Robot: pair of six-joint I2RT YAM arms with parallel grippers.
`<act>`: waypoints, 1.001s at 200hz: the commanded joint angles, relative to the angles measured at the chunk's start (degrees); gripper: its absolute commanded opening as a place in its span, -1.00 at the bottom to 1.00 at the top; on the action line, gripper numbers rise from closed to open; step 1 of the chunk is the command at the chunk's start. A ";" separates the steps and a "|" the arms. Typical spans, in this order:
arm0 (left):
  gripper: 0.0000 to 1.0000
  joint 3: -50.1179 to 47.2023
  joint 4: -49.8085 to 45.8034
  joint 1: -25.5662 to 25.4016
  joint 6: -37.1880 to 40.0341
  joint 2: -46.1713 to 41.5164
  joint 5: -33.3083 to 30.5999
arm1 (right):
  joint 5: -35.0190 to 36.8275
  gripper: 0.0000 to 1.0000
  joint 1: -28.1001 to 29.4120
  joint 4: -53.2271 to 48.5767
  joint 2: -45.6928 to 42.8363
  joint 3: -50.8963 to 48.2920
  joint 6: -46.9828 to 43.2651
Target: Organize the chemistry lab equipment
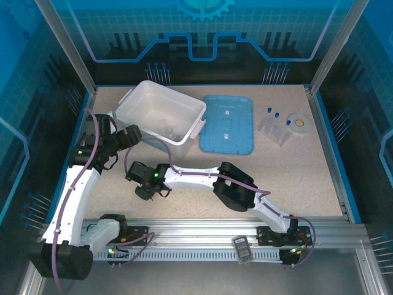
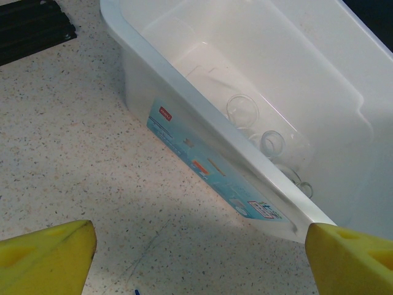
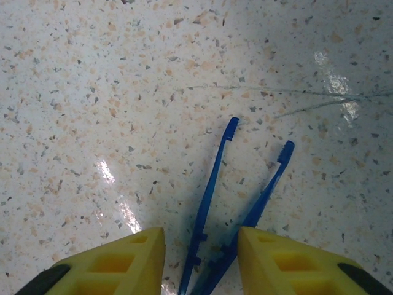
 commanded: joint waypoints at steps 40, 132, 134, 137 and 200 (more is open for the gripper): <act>0.78 -0.84 1.36 0.71 0.96 0.18 1.70 | 1.68 0.01 -0.25 -2.63 -4.77 -2.70 -1.07; 0.79 -0.93 1.36 0.76 1.08 0.05 1.62 | 0.92 0.22 1.00 -3.40 -6.28 -1.07 -0.24; 0.79 -0.93 1.34 0.73 1.08 0.05 1.63 | 0.88 0.23 0.95 -3.50 -6.07 -0.93 -0.20; 0.79 -0.89 1.36 0.72 1.07 0.05 1.65 | 0.83 0.24 1.00 -3.62 -5.92 -0.76 -0.14; 0.79 -0.93 1.36 0.71 1.11 -0.02 1.53 | 0.39 0.59 1.65 -4.96 -2.11 2.59 1.64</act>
